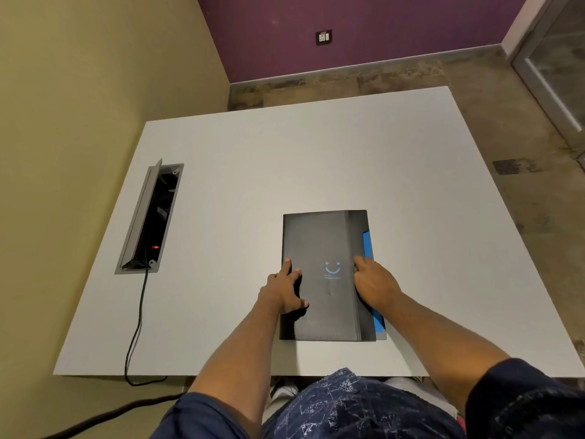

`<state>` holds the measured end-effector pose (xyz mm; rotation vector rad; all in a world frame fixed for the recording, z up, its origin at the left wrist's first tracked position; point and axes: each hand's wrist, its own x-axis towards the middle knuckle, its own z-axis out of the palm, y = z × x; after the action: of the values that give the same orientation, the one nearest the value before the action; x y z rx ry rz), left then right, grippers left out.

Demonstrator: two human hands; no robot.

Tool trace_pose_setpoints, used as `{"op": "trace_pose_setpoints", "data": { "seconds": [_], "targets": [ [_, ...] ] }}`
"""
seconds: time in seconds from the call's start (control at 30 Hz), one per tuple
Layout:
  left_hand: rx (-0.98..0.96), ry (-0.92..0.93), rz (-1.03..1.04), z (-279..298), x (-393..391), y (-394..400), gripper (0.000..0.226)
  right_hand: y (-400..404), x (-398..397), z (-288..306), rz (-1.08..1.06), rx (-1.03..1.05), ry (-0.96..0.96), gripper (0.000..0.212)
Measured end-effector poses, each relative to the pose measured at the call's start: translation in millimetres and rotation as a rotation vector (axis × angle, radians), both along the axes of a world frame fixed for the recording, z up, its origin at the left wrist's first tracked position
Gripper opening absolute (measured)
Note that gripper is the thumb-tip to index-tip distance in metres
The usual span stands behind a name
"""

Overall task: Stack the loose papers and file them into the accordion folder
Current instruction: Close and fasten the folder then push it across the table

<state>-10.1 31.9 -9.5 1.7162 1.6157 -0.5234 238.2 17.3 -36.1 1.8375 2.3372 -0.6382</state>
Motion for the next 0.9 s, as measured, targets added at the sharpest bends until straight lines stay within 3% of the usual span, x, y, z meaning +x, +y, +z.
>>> {"op": "trace_pose_setpoints", "data": {
  "seconds": [0.17,0.27,0.47,0.6,0.9],
  "targets": [
    [0.185,-0.04,0.056,6,-2,-6,0.083,-14,22,0,-0.268,0.099,0.125,0.03],
    [0.268,-0.006,0.168,8,-7,-12,0.067,-34,35,-7,-0.549,0.083,0.218,0.028],
    [0.076,-0.126,0.477,0,-16,-19,0.068,-41,28,-15,-0.789,-0.008,0.445,0.041],
    [0.067,-0.202,0.595,-5,-19,-18,0.06,-33,19,-14,-0.97,-0.068,0.582,0.032],
    [-0.09,-0.554,0.942,-2,-24,-6,0.036,-20,-2,-9,-1.06,-0.156,0.952,0.035]
  ]
}}
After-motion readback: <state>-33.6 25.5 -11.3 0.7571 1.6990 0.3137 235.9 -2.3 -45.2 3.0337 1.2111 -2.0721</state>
